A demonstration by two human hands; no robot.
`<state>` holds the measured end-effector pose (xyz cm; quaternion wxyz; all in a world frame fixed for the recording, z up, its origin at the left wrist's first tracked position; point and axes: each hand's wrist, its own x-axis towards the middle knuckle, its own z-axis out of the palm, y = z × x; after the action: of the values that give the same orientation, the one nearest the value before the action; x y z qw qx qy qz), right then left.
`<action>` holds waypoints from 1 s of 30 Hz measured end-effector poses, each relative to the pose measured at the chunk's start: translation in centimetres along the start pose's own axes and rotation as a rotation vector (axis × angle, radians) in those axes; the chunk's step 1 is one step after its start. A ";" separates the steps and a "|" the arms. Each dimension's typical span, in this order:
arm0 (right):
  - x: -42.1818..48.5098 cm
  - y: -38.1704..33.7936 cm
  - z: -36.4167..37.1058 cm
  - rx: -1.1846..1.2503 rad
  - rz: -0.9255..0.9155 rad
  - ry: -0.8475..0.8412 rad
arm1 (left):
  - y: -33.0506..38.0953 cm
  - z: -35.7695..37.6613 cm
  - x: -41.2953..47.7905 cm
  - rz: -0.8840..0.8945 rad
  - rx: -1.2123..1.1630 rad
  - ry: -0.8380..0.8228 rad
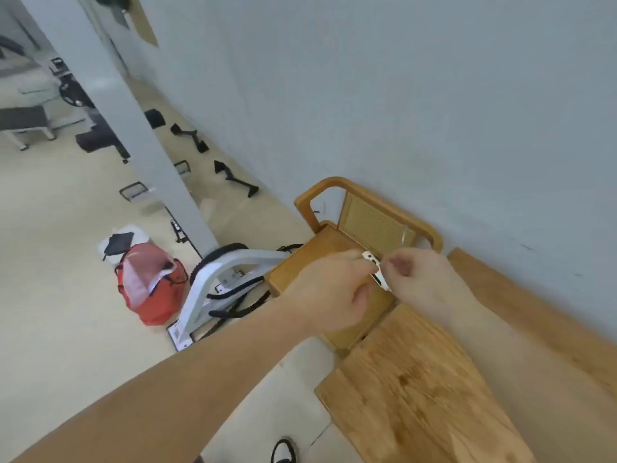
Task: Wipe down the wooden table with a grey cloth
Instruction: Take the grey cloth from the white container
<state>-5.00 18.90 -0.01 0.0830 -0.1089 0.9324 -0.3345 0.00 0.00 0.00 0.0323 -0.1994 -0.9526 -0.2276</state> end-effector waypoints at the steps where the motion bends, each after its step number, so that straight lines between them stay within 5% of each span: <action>1: 0.4 -0.5 1.2 0.024 -0.017 -0.027 | -0.8 -0.1 -0.9 -0.036 -0.012 0.010; 13: 7.8 -12.9 15.0 0.103 -0.156 -0.336 | -18.0 -2.9 -10.6 -0.435 -0.114 0.044; 30: 27.9 -43.6 40.2 0.083 -0.127 -0.569 | -54.2 -19.1 -18.5 -0.737 -0.195 0.097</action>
<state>-16.23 -45.42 -4.95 0.3245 -0.2531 0.8485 -0.3328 -4.99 -59.56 -8.55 -0.0259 0.1655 -0.9315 -0.3228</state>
